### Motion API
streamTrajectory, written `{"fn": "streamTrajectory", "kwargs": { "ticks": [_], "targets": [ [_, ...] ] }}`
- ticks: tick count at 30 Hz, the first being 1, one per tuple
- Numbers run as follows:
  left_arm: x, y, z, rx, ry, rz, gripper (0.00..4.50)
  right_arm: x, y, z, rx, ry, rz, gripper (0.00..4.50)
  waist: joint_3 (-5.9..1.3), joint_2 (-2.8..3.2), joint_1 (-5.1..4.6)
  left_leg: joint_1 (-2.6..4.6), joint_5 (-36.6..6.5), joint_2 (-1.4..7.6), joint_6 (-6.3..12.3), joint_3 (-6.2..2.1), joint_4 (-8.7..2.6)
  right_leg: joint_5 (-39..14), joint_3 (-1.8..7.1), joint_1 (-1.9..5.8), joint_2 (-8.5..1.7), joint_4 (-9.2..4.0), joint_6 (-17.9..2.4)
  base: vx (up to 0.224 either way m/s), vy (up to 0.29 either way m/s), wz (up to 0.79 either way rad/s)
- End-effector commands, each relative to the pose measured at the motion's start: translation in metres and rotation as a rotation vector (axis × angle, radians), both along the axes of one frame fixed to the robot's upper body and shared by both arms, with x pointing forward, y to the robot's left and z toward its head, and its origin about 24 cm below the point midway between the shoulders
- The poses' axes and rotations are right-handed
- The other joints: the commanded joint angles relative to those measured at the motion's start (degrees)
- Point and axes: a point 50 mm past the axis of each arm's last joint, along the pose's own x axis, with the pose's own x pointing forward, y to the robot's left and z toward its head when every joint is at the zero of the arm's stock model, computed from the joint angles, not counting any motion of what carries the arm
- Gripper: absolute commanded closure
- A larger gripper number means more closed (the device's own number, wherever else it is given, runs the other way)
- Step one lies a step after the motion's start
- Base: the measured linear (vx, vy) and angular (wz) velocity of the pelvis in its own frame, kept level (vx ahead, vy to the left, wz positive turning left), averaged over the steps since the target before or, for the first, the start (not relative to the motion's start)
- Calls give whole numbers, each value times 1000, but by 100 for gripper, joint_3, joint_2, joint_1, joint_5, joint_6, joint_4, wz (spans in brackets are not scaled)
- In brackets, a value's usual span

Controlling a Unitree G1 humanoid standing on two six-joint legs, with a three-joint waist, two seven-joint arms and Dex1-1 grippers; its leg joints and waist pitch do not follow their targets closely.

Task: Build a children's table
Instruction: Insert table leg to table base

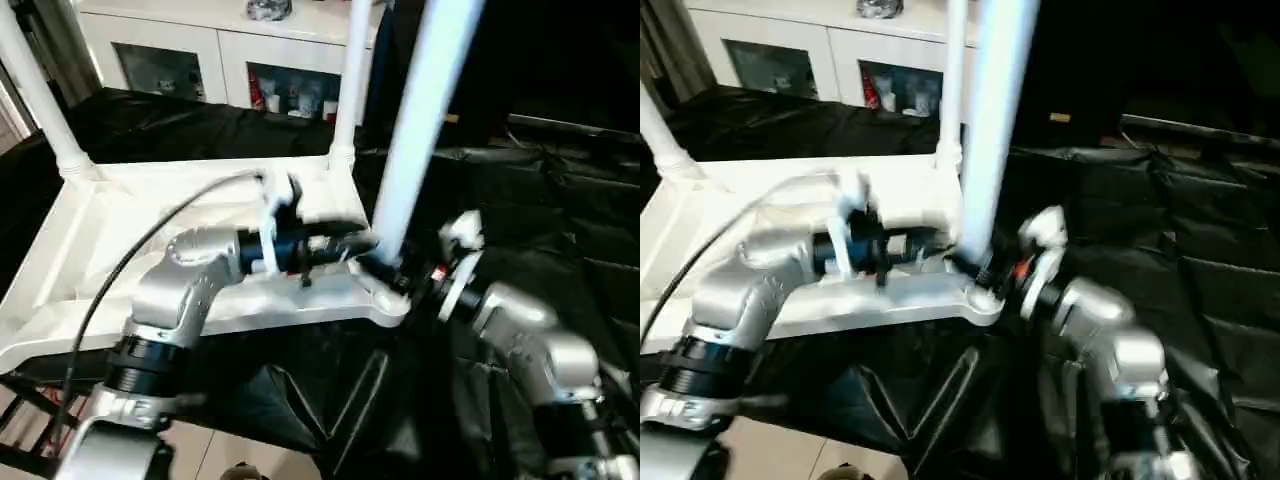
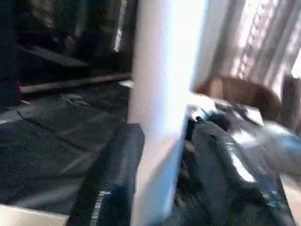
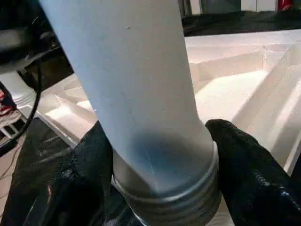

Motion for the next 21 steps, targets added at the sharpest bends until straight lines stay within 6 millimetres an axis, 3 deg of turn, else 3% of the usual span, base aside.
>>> {"fn": "streamTrajectory", "kwargs": {
  "ticks": [1, 7, 11, 12, 16, 17, 21],
  "targets": [
    [5, -3, 6, -21, -9, 29, 202, 1, 3, 10, -8, -37, 20, 177, -349, -23, 10, 29, -1312, 121, 42, -22, -385, -1568, 281, 328, -333, -444, -794, 0, 0, 0],
    [4, -15, 10, -53, -6, 27, 141, -3, 6, 8, -34, -37, 42, 177, -360, -32, 3, 14, -1115, 125, 81, -20, -371, -1324, 282, 332, -327, -422, -818, 0, 0, 0],
    [5, -22, 10, -86, 5, 41, 124, -4, 7, 8, -39, -34, 48, 177, -357, -37, 3, 13, -1140, 122, 99, -17, -369, -1364, 279, 337, -326, -434, -804, 0, 0, 0],
    [5, -22, 11, -101, 12, 38, 158, -4, 7, 8, -39, -34, 48, 177, -354, -35, 8, 14, -1182, 122, 91, -18, -370, -1455, 280, 336, -334, -443, -784, 0, 0, 0],
    [3, -22, 12, -122, 25, 25, 167, -4, 6, 8, -36, -30, 47, 177, -352, -36, 1, 16, -1221, 128, 70, -25, -379, -1526, 281, 330, -325, -449, -747, 0, 0, 0],
    [5, -22, 13, -129, 23, 40, 202, -4, 6, 9, -34, -28, 47, 177, -351, -33, 0, 17, -1218, 130, 69, -27, -380, -1505, 280, 330, -325, -446, -752, 0, 0, 0],
    [12, -19, 15, -152, 24, 123, 204, -5, 5, 10, -28, -21, 52, 177, -353, -62, 1, 4, -1139, 115, 106, -19, -364, -1376, 278, 347, -324, -436, -771, 0, 0, 0]
  ]
}}
